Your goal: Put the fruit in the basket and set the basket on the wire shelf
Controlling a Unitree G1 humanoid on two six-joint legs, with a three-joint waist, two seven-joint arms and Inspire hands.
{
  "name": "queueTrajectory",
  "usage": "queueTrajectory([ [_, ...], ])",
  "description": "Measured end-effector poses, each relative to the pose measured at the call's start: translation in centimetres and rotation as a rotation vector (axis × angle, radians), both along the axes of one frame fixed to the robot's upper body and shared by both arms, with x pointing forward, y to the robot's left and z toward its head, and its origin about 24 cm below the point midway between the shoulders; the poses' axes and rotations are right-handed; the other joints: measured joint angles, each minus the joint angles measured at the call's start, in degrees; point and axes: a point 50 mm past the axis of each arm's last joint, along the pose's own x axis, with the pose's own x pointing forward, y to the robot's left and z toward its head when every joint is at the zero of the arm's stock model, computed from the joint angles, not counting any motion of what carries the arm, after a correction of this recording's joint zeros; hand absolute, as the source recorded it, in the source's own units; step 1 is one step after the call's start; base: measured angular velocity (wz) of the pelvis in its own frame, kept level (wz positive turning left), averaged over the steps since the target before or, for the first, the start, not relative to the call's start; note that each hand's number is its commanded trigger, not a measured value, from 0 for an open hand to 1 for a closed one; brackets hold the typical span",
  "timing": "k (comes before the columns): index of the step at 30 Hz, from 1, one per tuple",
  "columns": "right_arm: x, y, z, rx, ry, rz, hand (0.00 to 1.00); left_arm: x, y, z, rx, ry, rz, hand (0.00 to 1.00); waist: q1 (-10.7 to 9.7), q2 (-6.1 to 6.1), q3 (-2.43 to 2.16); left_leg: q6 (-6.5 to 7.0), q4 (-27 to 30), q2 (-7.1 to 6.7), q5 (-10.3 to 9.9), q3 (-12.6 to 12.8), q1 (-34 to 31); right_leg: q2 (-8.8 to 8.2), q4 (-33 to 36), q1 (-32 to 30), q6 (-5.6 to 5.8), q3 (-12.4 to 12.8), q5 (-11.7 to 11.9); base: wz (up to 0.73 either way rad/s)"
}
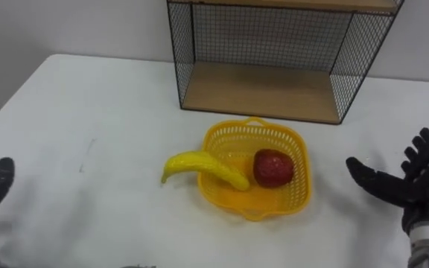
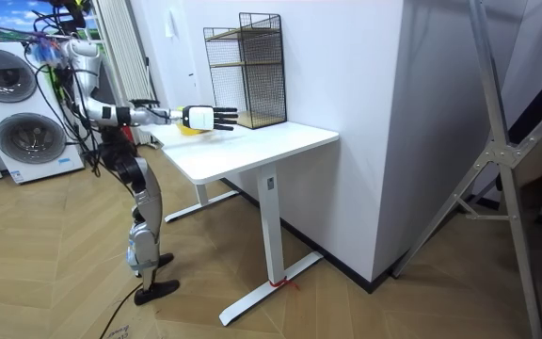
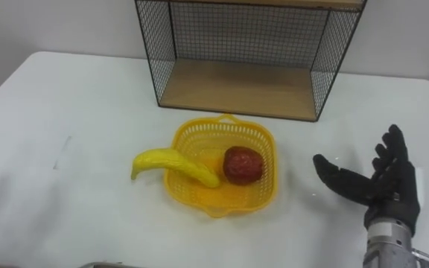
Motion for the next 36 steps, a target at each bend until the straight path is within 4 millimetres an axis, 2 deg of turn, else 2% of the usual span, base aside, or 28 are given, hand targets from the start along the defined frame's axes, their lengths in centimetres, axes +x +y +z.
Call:
queueTrajectory([
  [5,0.7,0.5,-0.8,-0.016,0.026,0.016,0.0,1.0,-0.9,-0.8,-0.019,-0.016,-0.13,0.0,-0.8,-0.03,-0.11,0.03,0.4,-0.25,0.0,0.1,-0.3,-0.12,-0.1,0.0,0.13,0.1,0.1,0.01],
  [9,0.8,1.9,-1.4,0.021,0.036,0.077,0.0,1.4,-2.3,-1.8,-0.05,-0.012,-0.25,0.0,-0.9,1.34,-0.45,0.19,0.0,-0.33,0.1,0.1,0.0,-0.29,-0.2,0.2,0.14,0.1,0.1,0.0],
  [12,1.3,2.8,-1.4,0.035,0.032,0.129,0.0,1.6,-3.1,-2.2,-0.066,-0.012,-0.327,0.0,-1.0,1.84,-0.44,0.2,-0.1,-0.32,0.1,0.1,0.6,-0.32,-0.2,0.6,0.15,0.1,0.1,0.0],
  [19,1.6,3.7,-1.6,0.065,0.03,0.172,0.0,1.8,-4.2,-2.4,-0.095,-0.036,-0.414,0.0,-1.2,1.26,-0.11,0.2,-0.1,-0.31,0.1,0.0,0.8,-0.31,-0.1,1.0,0.15,-0.1,0.1,0.0],
  [28,1.7,4.8,-2.0,0.109,0.035,0.237,0.0,1.8,-4.9,-3.0,-0.146,-0.07,-0.481,0.0,-1.6,0.77,-0.27,0.39,0.0,-0.4,0.2,0.0,1.3,-0.43,0.2,1.2,0.16,0.0,0.1,0.0],
  [36,1.8,5.0,-2.7,0.126,0.073,0.275,0.0,1.6,-4.8,-3.6,-0.167,-0.087,-0.532,0.0,-2.3,1.12,-0.35,0.49,0.3,-0.44,0.3,0.0,0.8,-0.51,0.7,0.9,0.18,-0.1,0.1,0.0],
])
